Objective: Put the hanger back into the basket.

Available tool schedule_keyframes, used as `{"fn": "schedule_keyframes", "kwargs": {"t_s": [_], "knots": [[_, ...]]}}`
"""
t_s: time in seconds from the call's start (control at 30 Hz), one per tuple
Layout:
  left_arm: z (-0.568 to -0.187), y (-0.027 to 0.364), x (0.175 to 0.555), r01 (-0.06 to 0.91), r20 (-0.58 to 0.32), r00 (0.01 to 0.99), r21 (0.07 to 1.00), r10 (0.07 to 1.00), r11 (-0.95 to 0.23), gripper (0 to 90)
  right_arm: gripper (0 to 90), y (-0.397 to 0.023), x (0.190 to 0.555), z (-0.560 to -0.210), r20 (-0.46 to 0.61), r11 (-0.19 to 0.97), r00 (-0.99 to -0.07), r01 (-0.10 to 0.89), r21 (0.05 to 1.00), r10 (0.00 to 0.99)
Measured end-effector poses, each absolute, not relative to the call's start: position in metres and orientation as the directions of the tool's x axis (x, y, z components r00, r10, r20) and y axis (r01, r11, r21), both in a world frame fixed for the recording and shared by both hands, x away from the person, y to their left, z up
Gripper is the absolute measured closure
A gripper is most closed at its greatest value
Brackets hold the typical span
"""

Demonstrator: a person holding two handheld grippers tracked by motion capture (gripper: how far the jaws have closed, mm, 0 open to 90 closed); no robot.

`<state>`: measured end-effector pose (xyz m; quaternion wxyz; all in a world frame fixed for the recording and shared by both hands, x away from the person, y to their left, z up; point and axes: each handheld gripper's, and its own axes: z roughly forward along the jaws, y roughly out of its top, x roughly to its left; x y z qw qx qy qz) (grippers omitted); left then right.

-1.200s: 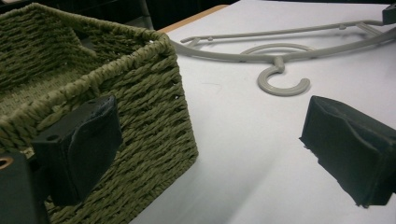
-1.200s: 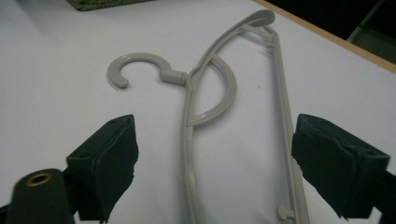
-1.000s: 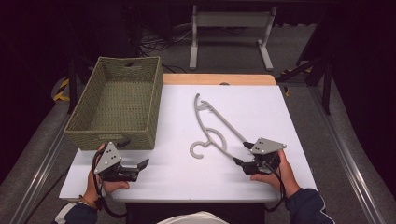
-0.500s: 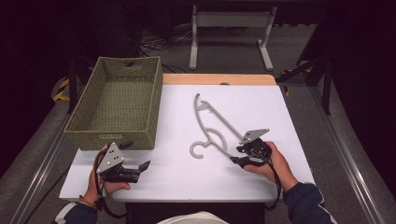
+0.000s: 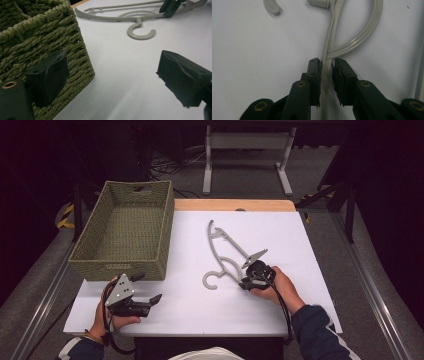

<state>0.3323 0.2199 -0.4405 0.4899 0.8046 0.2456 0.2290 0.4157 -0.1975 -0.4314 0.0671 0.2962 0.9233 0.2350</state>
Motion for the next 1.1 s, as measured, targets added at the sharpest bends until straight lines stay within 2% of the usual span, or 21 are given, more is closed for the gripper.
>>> {"fn": "schedule_keyframes", "kwargs": {"t_s": [0.1,0.2,0.23,0.27,0.4,0.53,0.73,0.77,0.8,0.93,1.1], "knots": [[-0.440,0.221,0.333,0.176,0.127,0.775,0.898,0.619,-0.404,10.9,74.4,-0.195,0.420,-0.429,0.025,0.748,-0.834,0.507,0.428,0.552],[-0.441,0.221,0.333,0.180,0.121,0.777,0.898,0.618,-0.402,11.0,75.0,-0.181,0.424,-0.426,-0.019,0.812,-0.858,0.479,0.335,0.514],[-0.441,0.221,0.333,0.180,0.121,0.777,0.898,0.618,-0.402,11.1,75.0,-0.181,0.424,-0.426,-0.019,0.812,-0.858,0.479,0.335,0.514],[-0.441,0.220,0.333,0.181,0.123,0.777,0.896,0.617,-0.406,11.1,76.0,-0.172,0.427,-0.424,-0.043,0.846,-0.872,0.459,0.273,0.487],[-0.442,0.217,0.332,0.189,0.121,0.781,0.890,0.613,-0.416,11.3,77.8,-0.171,0.428,-0.423,-0.041,0.861,-0.885,0.440,0.257,0.464],[-0.442,0.216,0.333,0.187,0.125,0.782,0.888,0.611,-0.421,11.7,82.3,-0.178,0.428,-0.425,-0.031,0.848,-0.889,0.425,0.316,0.457],[-0.443,0.216,0.333,0.190,0.120,0.785,0.887,0.608,-0.420,11.9,82.9,-0.181,0.424,-0.426,-0.049,0.846,-0.895,0.401,0.351,0.444],[-0.444,0.216,0.334,0.192,0.119,0.785,0.887,0.607,-0.421,11.9,82.9,-0.187,0.425,-0.428,-0.018,0.811,-0.883,0.422,0.405,0.468],[-0.444,0.216,0.334,0.195,0.114,0.788,0.886,0.605,-0.421,11.9,82.9,-0.187,0.425,-0.428,-0.018,0.811,-0.883,0.422,0.405,0.468],[-0.444,0.214,0.333,0.189,0.120,0.793,0.884,0.597,-0.429,12.1,82.9,-0.199,0.430,-0.429,0.094,0.738,-0.870,0.464,0.489,0.485],[-0.444,0.210,0.333,0.190,0.109,0.801,0.886,0.589,-0.423,13.3,82.8,-0.209,0.431,-0.420,0.203,0.601,-0.842,0.506,0.618,0.501]]}}
